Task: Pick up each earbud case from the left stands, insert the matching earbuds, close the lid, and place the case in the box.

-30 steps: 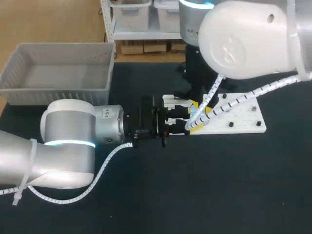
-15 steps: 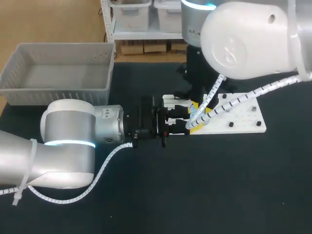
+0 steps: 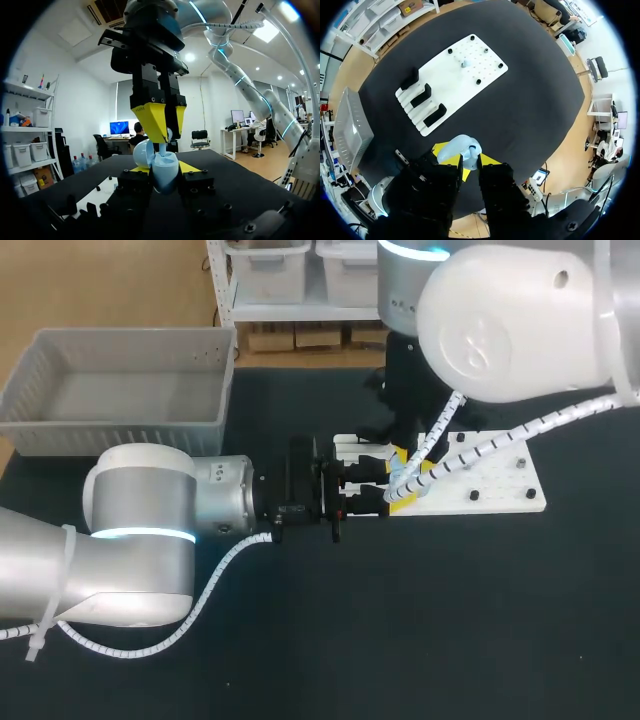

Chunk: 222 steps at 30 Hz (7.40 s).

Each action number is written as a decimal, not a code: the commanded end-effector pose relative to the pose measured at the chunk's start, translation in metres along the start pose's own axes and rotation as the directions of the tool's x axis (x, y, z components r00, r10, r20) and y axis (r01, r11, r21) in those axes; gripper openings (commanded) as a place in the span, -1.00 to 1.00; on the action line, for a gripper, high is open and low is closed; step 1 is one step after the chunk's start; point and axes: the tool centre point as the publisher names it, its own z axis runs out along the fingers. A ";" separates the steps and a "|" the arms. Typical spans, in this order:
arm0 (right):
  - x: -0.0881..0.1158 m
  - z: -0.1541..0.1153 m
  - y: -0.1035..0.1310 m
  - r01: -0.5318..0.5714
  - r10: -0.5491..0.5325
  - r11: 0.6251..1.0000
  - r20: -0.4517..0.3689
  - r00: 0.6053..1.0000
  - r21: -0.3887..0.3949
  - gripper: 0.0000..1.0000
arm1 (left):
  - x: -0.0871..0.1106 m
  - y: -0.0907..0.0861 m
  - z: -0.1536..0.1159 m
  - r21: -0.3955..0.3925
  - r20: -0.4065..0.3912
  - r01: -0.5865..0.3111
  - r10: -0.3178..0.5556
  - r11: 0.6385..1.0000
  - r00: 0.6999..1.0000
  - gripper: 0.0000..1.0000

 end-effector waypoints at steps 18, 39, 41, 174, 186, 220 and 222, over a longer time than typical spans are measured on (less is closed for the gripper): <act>-0.002 0.011 0.002 0.000 0.000 1.000 -0.014 1.000 0.023 -1.00 | 0.000 -0.002 0.001 -0.008 0.002 -0.004 0.004 1.000 1.000 -1.00; 0.000 -0.036 -0.055 0.131 -0.095 0.971 0.179 0.979 -0.200 -0.07 | 0.000 -0.002 0.001 -0.008 0.002 -0.004 0.004 1.000 1.000 -1.00; -0.009 -0.040 -0.060 0.150 -0.106 0.966 0.206 0.973 -0.212 -0.13 | 0.000 -0.002 0.001 -0.008 0.002 -0.004 0.004 1.000 1.000 -1.00; -0.147 0.081 -0.027 0.428 -0.396 0.892 0.207 0.894 -0.143 -1.00 | 0.000 -0.002 0.001 -0.008 0.002 -0.004 0.004 1.000 1.000 -1.00; -0.094 -0.014 -0.075 0.523 -0.484 0.850 0.297 0.823 -0.066 -1.00 | 0.000 -0.002 0.001 -0.008 0.002 -0.004 0.004 1.000 1.000 -1.00; 0.022 -0.032 -0.026 0.826 -0.825 0.557 0.171 0.539 0.084 -1.00 | 0.000 -0.002 0.001 -0.008 0.002 -0.004 0.004 1.000 1.000 -1.00; 0.023 -0.030 -0.023 0.831 -0.831 0.549 0.167 0.531 0.091 -1.00 | 0.000 -0.002 0.001 -0.008 0.002 -0.004 0.004 1.000 1.000 -1.00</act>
